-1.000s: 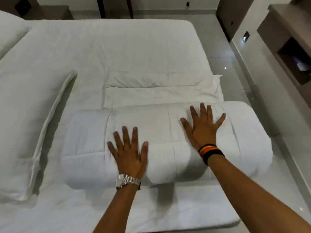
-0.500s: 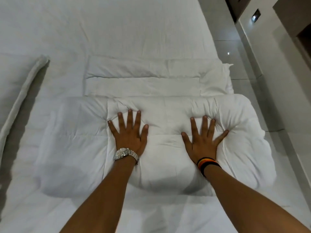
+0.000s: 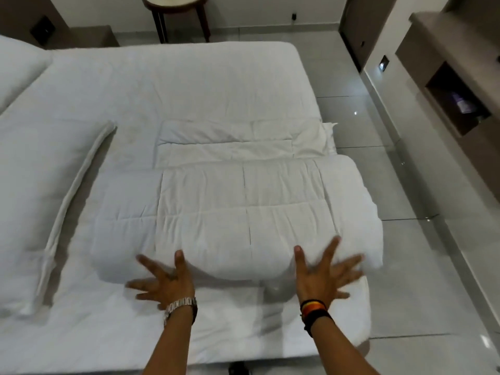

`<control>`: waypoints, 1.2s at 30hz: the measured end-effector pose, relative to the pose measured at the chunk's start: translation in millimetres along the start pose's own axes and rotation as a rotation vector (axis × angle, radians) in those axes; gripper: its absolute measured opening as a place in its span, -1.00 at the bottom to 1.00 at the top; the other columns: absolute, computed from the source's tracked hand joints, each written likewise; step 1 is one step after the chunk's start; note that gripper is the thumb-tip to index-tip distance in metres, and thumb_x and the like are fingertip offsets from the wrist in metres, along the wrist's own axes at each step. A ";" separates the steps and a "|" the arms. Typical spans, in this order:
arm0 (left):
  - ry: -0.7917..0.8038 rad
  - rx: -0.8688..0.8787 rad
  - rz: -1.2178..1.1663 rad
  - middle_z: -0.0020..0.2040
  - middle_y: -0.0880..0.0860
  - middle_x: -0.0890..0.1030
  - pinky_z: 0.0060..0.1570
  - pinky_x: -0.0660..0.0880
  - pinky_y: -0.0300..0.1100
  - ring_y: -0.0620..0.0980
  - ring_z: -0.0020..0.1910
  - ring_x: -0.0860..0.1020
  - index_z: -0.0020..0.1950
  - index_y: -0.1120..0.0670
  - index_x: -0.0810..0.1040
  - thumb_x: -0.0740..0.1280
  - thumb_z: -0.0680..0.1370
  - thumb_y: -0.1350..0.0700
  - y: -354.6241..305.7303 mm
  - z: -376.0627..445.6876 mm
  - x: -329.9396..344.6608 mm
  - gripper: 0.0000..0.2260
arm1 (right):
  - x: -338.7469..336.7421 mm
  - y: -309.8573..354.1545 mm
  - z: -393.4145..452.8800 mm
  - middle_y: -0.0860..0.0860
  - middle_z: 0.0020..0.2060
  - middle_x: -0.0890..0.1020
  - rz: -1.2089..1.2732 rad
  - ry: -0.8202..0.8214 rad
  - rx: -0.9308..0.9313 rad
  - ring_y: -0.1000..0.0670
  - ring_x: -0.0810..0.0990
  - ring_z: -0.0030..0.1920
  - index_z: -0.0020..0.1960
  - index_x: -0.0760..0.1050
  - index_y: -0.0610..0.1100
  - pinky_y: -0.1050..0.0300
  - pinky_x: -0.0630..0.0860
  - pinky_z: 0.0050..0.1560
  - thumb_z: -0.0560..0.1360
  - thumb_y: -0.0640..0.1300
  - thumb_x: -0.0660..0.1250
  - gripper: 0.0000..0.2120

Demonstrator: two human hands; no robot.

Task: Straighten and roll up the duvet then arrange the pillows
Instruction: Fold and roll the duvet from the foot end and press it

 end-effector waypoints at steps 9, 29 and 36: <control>-0.030 -0.266 -0.278 0.65 0.30 -0.33 0.51 0.16 0.39 0.42 0.64 0.04 0.58 -0.39 -0.39 0.57 0.10 -0.51 -41.6 69.3 52.9 0.38 | 50.8 47.9 72.0 -0.12 0.68 -0.21 0.407 -0.113 0.307 -0.41 0.13 0.59 0.60 -0.30 0.46 -0.33 0.27 0.53 0.13 0.45 0.64 0.39; -0.044 0.092 -0.320 0.38 0.26 0.33 0.22 0.53 0.17 0.36 0.19 0.54 0.58 -0.44 0.10 0.48 0.54 0.11 -9.8 -50.6 -61.5 -0.17 | -65.2 10.6 -27.1 -0.23 0.40 0.53 0.411 -0.131 0.058 -0.31 0.51 0.36 0.56 0.30 0.19 -0.19 0.47 0.32 0.31 0.04 0.70 -0.07; -0.110 0.153 -0.301 0.40 0.23 0.31 0.23 0.55 0.16 0.32 0.03 0.55 0.57 -0.38 0.21 0.39 0.56 0.26 61.8 -153.8 -174.9 -0.24 | -173.9 -41.0 -143.0 -0.19 0.40 0.54 0.449 -0.131 0.048 -0.30 0.52 0.36 0.53 0.41 0.07 -0.13 0.44 0.37 0.36 -0.08 0.69 -0.18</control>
Point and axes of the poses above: each hand's wrist, its own z-axis towards the middle knuckle, its own x-axis out of the palm, y = z × x, the point moved 1 cm from there along z, towards the middle knuckle
